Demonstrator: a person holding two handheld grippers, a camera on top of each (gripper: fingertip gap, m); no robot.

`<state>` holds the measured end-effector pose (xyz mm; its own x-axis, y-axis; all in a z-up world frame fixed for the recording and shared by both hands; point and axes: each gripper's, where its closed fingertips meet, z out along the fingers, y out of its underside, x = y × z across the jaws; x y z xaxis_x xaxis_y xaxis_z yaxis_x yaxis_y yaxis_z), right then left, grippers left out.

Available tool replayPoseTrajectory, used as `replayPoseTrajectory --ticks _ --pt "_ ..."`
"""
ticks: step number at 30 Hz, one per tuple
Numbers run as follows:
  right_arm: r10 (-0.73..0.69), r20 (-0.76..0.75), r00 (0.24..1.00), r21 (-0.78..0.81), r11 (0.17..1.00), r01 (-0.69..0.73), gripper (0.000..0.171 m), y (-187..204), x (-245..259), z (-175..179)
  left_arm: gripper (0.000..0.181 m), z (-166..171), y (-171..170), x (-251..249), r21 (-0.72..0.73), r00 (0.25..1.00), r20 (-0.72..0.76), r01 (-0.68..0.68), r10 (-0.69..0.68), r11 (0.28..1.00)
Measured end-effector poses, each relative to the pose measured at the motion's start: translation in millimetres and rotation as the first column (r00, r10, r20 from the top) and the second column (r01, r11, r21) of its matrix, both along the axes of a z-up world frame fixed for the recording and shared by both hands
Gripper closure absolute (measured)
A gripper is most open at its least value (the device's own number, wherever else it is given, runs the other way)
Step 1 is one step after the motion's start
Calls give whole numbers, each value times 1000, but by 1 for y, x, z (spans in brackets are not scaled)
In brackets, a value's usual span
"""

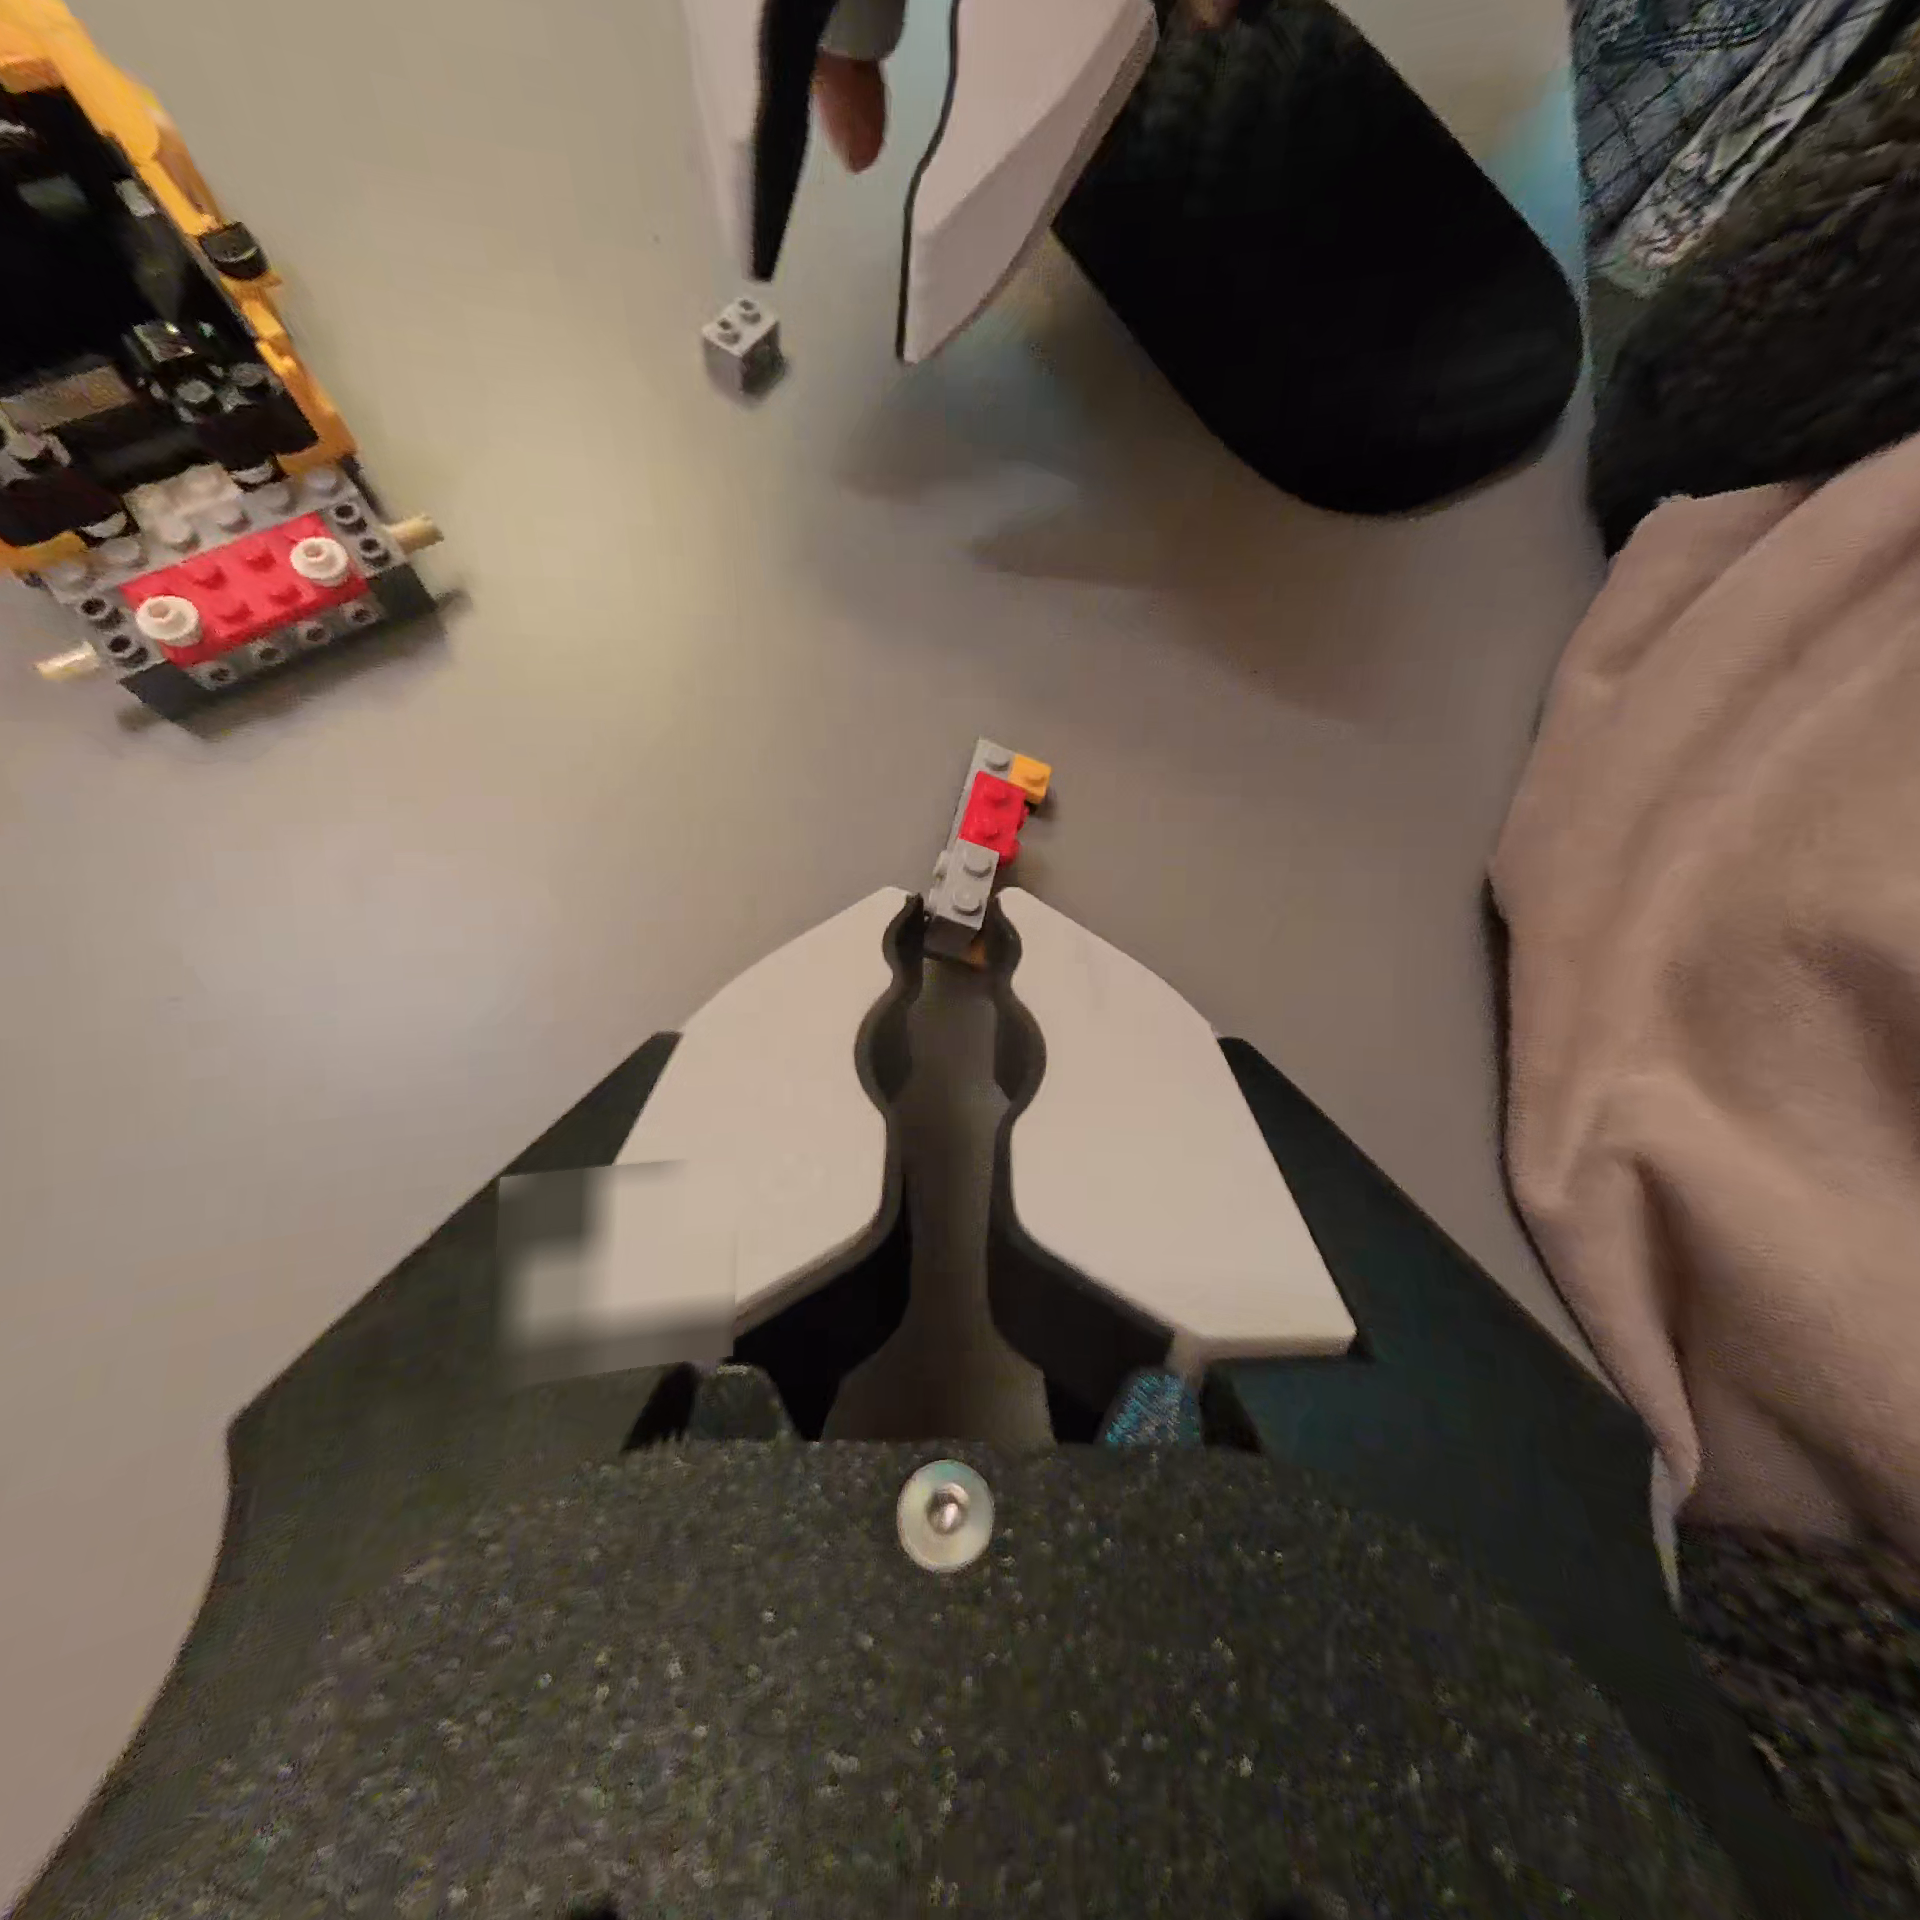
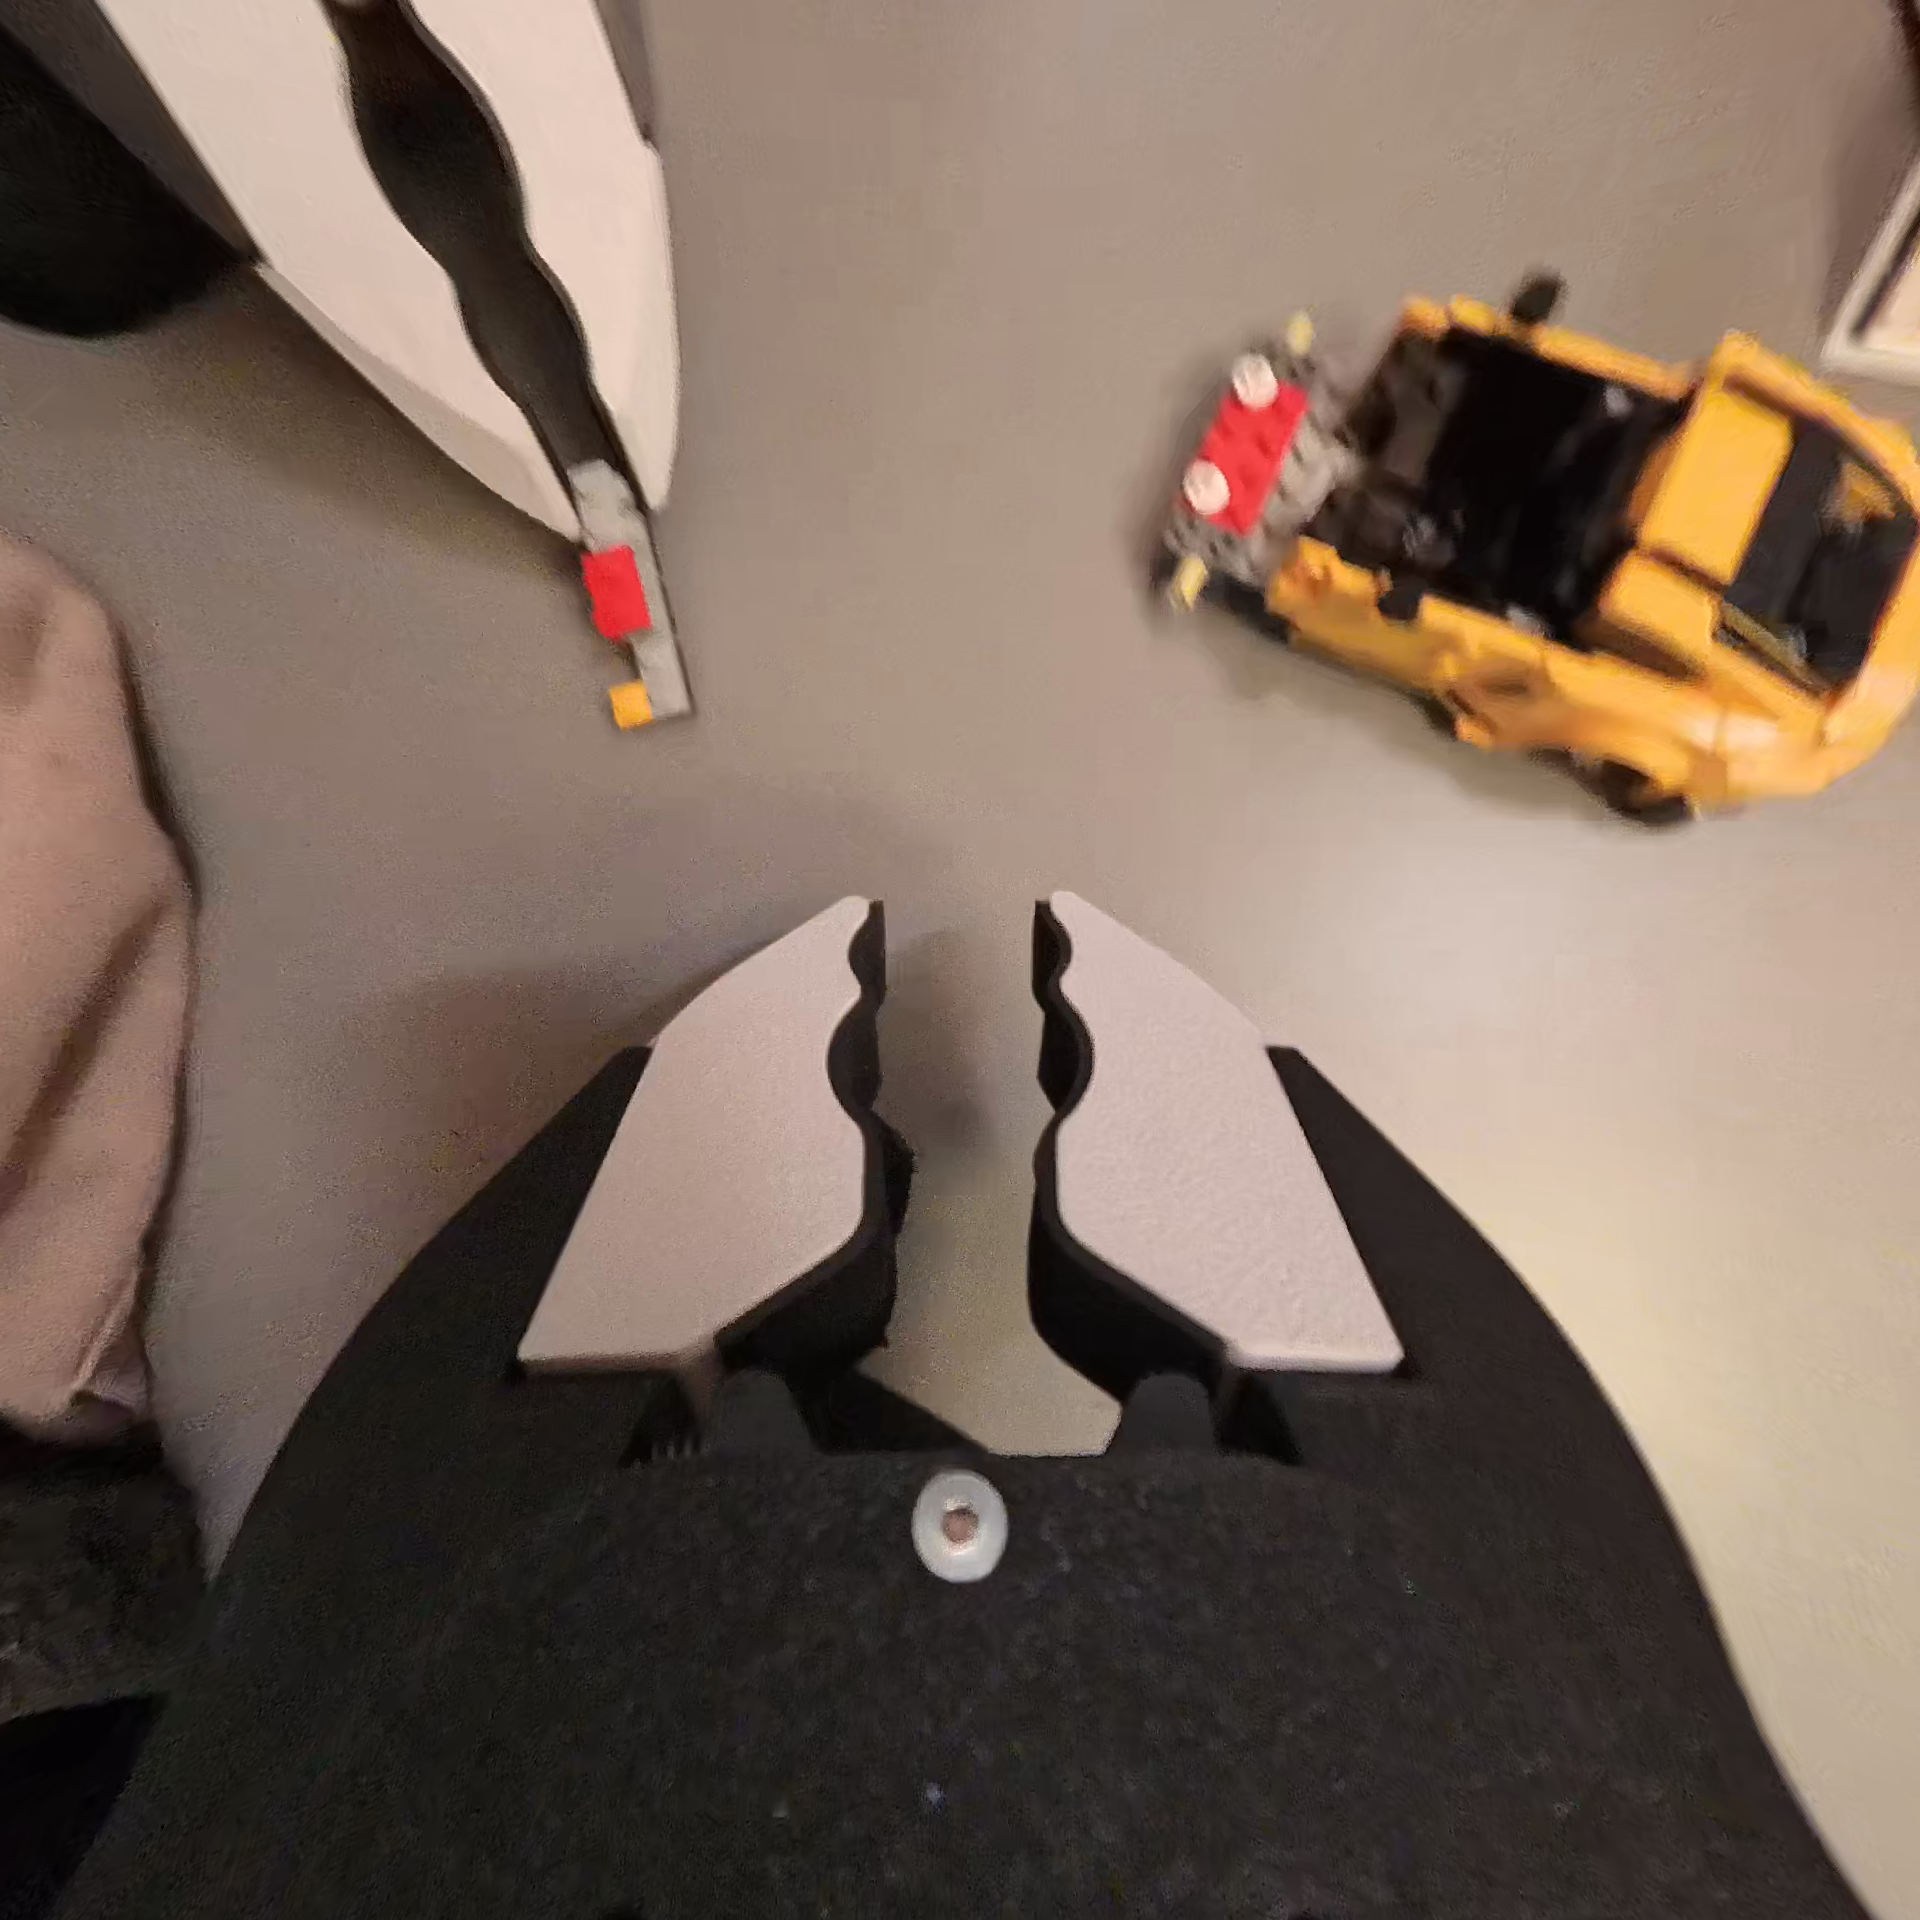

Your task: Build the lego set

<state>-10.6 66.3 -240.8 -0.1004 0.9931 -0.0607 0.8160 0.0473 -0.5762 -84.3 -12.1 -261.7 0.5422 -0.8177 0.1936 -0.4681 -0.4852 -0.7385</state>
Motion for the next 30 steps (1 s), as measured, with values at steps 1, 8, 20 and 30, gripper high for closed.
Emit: replayPoseTrajectory --ticks 1,8,20,30 --pt "-31 14 999 12 999 31 147 4 6 -5 170 -2 2 0 1 1000 -12 -2 2 1000" --pt "-106 50 993 156 983 97 152 30 16 -22 165 -3 5 -2 11 1000 -25 -5 5 1000" --pt "120 -162 979 250 965 -77 160 -1 -12 8 162 27 10 -1 -26 976 204 -71 75 997" --pt "401 -407 821 499 850 -167 160 -63 -41 50 160 64 13 31 -272 815 553 -17 171 962"
